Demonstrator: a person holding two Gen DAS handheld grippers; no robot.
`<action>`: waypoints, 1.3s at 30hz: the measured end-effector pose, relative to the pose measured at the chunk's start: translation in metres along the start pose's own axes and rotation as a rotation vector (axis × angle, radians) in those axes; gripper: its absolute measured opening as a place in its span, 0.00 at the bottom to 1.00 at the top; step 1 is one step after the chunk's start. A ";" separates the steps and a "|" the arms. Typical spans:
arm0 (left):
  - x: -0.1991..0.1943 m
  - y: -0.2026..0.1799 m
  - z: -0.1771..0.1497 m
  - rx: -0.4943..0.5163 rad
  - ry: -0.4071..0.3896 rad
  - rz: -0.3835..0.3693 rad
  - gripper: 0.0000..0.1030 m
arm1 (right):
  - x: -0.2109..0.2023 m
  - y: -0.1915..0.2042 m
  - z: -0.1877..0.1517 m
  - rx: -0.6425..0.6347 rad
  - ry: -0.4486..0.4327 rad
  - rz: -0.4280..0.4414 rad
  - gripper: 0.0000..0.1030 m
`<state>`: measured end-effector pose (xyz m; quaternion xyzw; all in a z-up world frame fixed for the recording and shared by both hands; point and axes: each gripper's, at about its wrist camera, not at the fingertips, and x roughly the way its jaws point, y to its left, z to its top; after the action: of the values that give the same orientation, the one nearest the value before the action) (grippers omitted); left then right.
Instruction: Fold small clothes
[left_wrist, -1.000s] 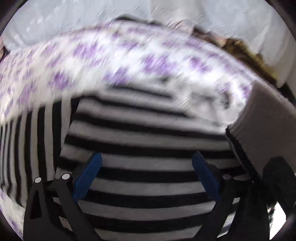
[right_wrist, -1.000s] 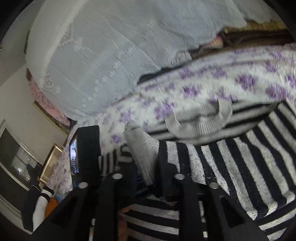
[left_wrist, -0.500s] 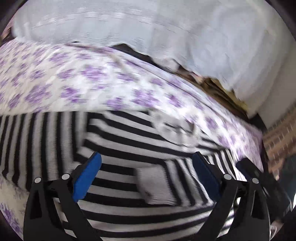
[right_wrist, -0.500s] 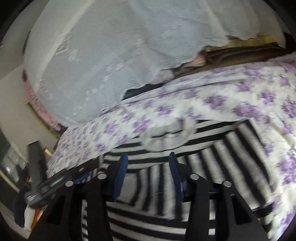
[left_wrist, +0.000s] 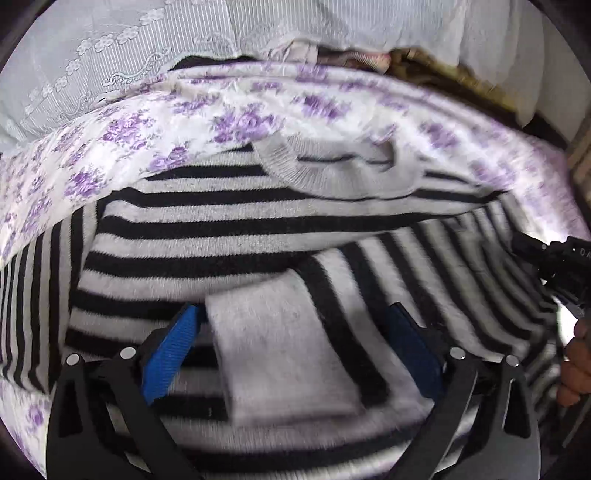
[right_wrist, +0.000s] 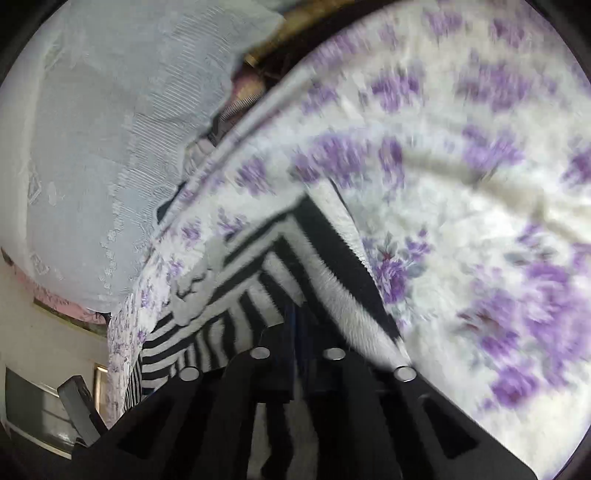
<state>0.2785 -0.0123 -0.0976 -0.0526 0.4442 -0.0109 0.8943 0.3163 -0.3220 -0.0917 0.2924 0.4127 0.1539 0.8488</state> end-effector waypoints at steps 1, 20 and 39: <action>-0.010 0.001 -0.002 -0.008 -0.025 -0.030 0.95 | -0.013 0.010 -0.006 -0.043 -0.015 0.016 0.36; -0.025 0.004 0.003 -0.046 -0.037 -0.081 0.96 | -0.031 0.043 -0.006 -0.214 -0.047 -0.079 0.48; 0.010 0.016 -0.012 -0.055 0.044 0.060 0.96 | -0.032 -0.005 -0.045 -0.202 -0.010 -0.097 0.56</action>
<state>0.2742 0.0015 -0.1144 -0.0637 0.4651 0.0271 0.8825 0.2614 -0.3257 -0.0975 0.1857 0.4046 0.1521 0.8824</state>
